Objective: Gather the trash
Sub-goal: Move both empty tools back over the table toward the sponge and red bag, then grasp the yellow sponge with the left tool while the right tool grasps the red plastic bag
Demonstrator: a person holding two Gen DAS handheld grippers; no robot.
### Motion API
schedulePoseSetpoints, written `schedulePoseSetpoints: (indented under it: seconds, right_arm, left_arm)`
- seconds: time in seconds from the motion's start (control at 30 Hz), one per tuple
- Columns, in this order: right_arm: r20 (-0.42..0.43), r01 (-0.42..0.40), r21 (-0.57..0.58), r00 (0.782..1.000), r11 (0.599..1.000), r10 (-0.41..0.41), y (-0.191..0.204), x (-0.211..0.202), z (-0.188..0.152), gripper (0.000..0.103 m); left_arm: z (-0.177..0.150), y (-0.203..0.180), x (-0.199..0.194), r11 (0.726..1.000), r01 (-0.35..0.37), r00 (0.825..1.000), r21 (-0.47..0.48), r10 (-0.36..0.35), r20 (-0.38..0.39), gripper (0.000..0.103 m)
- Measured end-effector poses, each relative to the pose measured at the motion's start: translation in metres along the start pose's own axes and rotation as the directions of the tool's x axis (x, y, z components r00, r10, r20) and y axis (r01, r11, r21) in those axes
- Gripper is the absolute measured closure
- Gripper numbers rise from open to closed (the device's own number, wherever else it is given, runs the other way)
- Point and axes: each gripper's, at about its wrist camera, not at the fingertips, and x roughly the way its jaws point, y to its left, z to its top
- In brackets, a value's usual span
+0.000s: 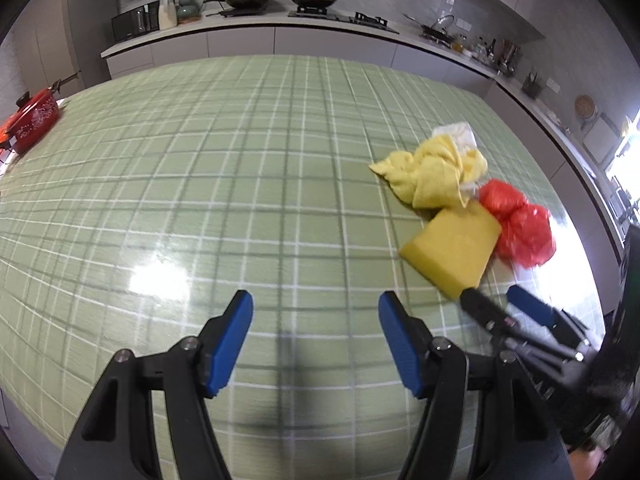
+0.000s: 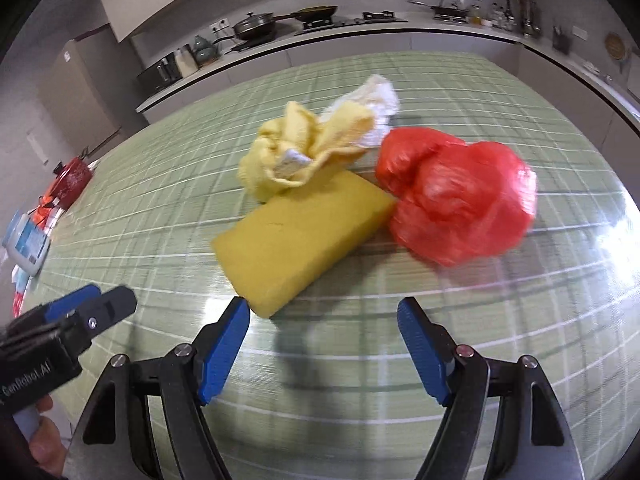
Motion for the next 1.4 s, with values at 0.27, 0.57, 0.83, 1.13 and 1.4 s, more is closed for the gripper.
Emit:
schedulePoseSetpoints:
  seconds: [0.27,0.57,0.83,1.13,1.4]
  right_arm:
    - [0.039,-0.012,0.047,0.999,0.999,0.010,-0.022,-0.015,0.004,0.025]
    - [0.012,0.050,0.007,0.999,0.999,-0.050,-0.021,-0.003,-0.001,0.025]
    - [0.084,0.048,0.133,0.995,0.990,-0.059,-0.093,-0.040,-0.001,0.025]
    - [0.132,0.005,0.148,0.991,0.989,-0.025,-0.130,-0.050,0.031,0.025]
    - [0.123,-0.063,0.149,0.991,0.987,0.045,-0.146,-0.033,0.061,0.025]
  left_arm:
    - [-0.006,-0.014,0.000,1.000,0.010,1.000,0.008,-0.010,-0.008,0.036]
    - [-0.001,-0.014,0.004,1.000,0.015,1.000,-0.003,-0.015,-0.013,0.036]
    - [0.005,-0.063,0.011,0.988,0.134,0.991,0.070,-0.133,-0.025,0.036]
    - [0.019,-0.132,0.031,0.974,0.192,0.981,0.124,-0.187,-0.052,0.036]
    - [0.031,-0.143,0.068,0.986,0.145,0.987,0.085,-0.139,-0.075,0.036]
